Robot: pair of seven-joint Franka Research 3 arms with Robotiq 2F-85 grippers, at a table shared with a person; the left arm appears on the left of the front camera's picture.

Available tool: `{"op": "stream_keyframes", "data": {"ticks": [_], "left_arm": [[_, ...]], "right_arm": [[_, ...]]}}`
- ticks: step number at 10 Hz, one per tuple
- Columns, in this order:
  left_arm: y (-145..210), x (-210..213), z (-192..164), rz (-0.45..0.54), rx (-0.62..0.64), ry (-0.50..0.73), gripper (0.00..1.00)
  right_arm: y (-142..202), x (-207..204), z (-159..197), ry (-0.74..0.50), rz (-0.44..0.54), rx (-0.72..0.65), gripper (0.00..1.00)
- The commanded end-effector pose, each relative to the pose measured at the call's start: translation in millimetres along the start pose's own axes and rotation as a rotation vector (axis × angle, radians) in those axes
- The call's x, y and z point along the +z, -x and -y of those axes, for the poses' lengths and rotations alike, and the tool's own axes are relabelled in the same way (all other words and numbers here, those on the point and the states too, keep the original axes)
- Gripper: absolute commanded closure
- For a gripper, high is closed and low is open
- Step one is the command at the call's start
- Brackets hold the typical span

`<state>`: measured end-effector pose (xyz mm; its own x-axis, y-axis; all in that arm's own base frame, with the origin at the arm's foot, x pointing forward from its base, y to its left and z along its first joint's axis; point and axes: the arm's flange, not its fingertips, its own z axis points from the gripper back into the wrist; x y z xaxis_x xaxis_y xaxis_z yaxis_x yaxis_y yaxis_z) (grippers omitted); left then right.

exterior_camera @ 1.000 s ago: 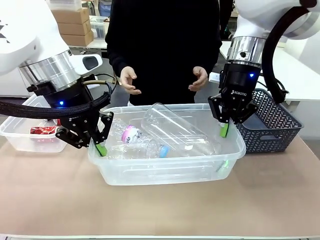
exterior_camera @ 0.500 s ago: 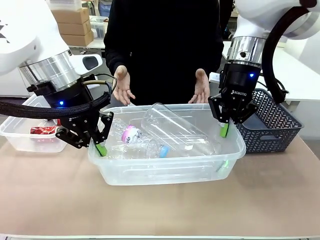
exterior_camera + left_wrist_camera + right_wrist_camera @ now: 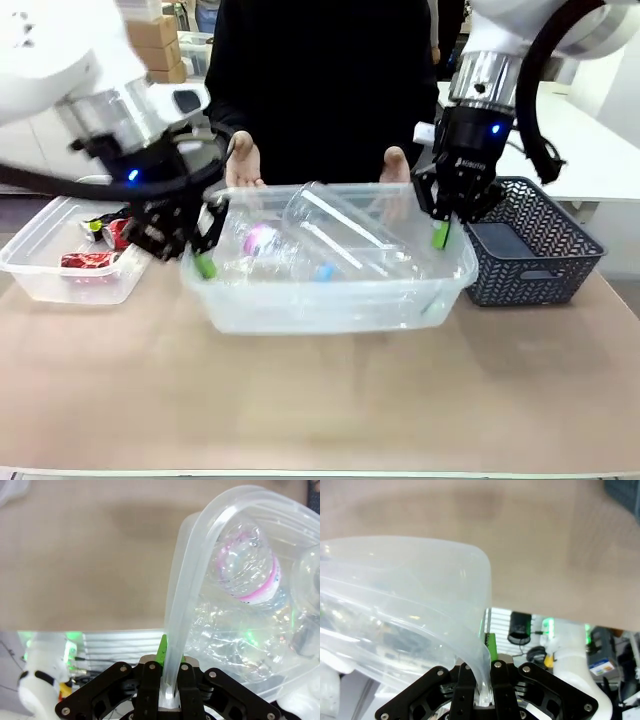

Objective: Sort the waste into each basket.
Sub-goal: Offer the picked Organizing box to the human.

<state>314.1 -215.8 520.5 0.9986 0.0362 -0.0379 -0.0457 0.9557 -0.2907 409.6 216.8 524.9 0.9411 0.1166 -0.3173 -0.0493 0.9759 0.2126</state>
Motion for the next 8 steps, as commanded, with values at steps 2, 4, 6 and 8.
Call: {"op": "stream_keyframes", "data": {"ticks": [2,4,6,8], "left_arm": [[-76.5,25.0,25.4,0.029,-0.071,0.002,0.96],[-113.1,13.9,21.2,0.01,-0.046,0.006,0.96],[-136.0,-10.5,8.0,0.044,0.019,-0.009,0.96],[-128.9,-9.4,8.2,-0.012,-0.011,-0.017,0.96]], "right_arm": [[-73.1,41.3,-4.9,0.016,-0.061,0.072,0.96],[-115.5,46.7,1.6,0.01,-0.115,0.057,0.96],[-135.7,37.4,8.7,-0.027,-0.126,0.062,0.96],[-138.8,22.2,13.0,-0.044,-0.123,0.003,0.96]]}}
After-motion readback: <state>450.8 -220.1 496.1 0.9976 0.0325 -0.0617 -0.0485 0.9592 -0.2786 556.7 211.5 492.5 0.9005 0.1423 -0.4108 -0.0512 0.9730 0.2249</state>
